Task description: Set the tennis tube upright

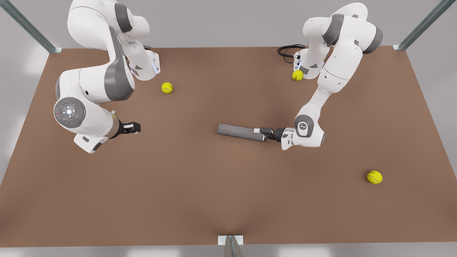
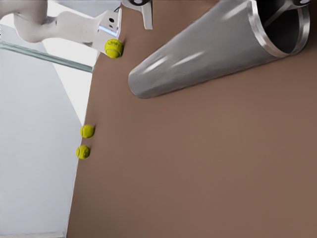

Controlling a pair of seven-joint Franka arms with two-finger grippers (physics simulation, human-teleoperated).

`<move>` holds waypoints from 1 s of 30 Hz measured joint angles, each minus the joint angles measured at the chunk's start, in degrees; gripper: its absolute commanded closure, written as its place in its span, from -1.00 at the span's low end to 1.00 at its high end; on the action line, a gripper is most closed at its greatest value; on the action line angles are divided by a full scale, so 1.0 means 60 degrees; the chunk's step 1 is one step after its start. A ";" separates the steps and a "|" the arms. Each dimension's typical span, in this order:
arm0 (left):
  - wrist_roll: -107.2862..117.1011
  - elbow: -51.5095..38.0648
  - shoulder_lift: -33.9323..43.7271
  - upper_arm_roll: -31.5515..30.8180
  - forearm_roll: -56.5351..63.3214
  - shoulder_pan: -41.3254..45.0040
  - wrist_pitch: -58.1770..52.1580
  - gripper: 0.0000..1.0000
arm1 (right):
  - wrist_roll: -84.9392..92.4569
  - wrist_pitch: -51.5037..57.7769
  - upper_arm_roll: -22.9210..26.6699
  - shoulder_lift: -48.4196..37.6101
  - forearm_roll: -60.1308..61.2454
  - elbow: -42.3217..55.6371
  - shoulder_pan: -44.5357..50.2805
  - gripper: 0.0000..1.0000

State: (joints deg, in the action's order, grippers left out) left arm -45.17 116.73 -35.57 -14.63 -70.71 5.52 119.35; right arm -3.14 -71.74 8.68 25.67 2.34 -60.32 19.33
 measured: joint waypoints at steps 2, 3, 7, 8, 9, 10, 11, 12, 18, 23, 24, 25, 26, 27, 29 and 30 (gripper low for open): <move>-0.0054 -0.0001 -0.0063 -0.0073 -0.0039 0.0001 -0.0007 -1.00 | -0.0030 0.0000 0.0000 0.0003 0.0000 0.0000 0.0010 -1.00; -0.0079 -0.0001 -0.0081 -0.0101 -0.0085 0.0002 -0.0010 -1.00 | -0.0044 0.0000 0.0000 0.0008 0.0000 0.0000 0.0013 -1.00; -0.0166 0.0000 -0.0146 -0.0129 -0.0184 0.0002 -0.0018 -0.99 | -0.0095 0.0000 -0.0007 0.0003 0.0001 0.0002 0.0034 -1.00; -0.0185 0.0000 -0.0162 -0.0132 -0.0195 0.0002 -0.0019 -0.92 | -0.0107 0.0000 -0.0011 0.0001 0.0002 0.0007 0.0044 -1.00; -0.0201 0.0000 -0.0175 -0.0134 -0.0204 0.0002 -0.0020 -0.77 | -0.0120 0.0000 -0.0013 0.0000 0.0005 0.0011 0.0053 -1.00; -0.0217 0.0000 -0.0194 -0.0135 -0.0210 0.0002 -0.0021 -0.62 | -0.0131 0.0000 -0.0017 -0.0001 0.0007 0.0013 0.0056 -1.00; -0.0232 0.0000 -0.0213 -0.0134 -0.0215 0.0003 -0.0022 -0.41 | -0.0142 0.0000 -0.0022 -0.0001 0.0009 0.0012 0.0057 -1.00; -0.0246 0.0000 -0.0229 -0.0134 -0.0220 0.0002 -0.0023 -0.33 | -0.0153 0.0000 -0.0025 -0.0001 0.0011 0.0006 0.0058 -1.00; -0.0309 0.0000 -0.0227 -0.0122 -0.0226 -0.0054 -0.0082 0.00 | -0.0202 0.0000 -0.0029 -0.0001 0.0015 0.0004 0.0059 -1.00; -0.0341 0.0000 -0.0205 -0.0122 -0.0202 -0.0064 -0.0171 0.21 | -0.0232 -0.0001 -0.0028 -0.0002 0.0012 0.0013 0.0108 -1.00; -0.0345 0.0000 -0.0185 -0.0120 -0.0194 -0.0067 -0.0196 0.26 | -0.0238 -0.0001 -0.0029 -0.0001 0.0009 0.0026 0.0142 -1.00; -0.0348 -0.0004 -0.0164 -0.0119 -0.0184 -0.0074 -0.0224 0.28 | -0.0243 -0.0001 -0.0029 -0.0002 0.0007 0.0035 0.0169 -1.00; -0.0350 -0.0002 -0.0129 -0.0113 -0.0177 -0.0086 -0.0259 0.29 | -0.0249 0.0000 -0.0030 -0.0001 0.0006 0.0039 0.0189 -1.00; -0.0351 -0.0001 -0.0080 -0.0110 -0.0171 -0.0093 -0.0292 0.34 | -0.0253 0.0000 -0.0032 -0.0001 0.0004 0.0047 0.0197 -1.00; -0.0341 -0.0002 0.0036 -0.0092 -0.0154 -0.0098 -0.0351 0.45 | -0.0261 0.0000 -0.0039 -0.0003 0.0003 0.0064 0.0203 -1.00; -0.0334 -0.0001 0.0102 -0.0078 -0.0145 -0.0100 -0.0378 0.47 | -0.0264 0.0000 -0.0041 -0.0008 0.0002 0.0069 0.0197 -1.00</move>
State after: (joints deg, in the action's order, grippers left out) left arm -47.18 116.73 -34.96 -15.10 -71.58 4.93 117.09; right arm -4.72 -71.74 8.44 25.62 2.36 -59.91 20.52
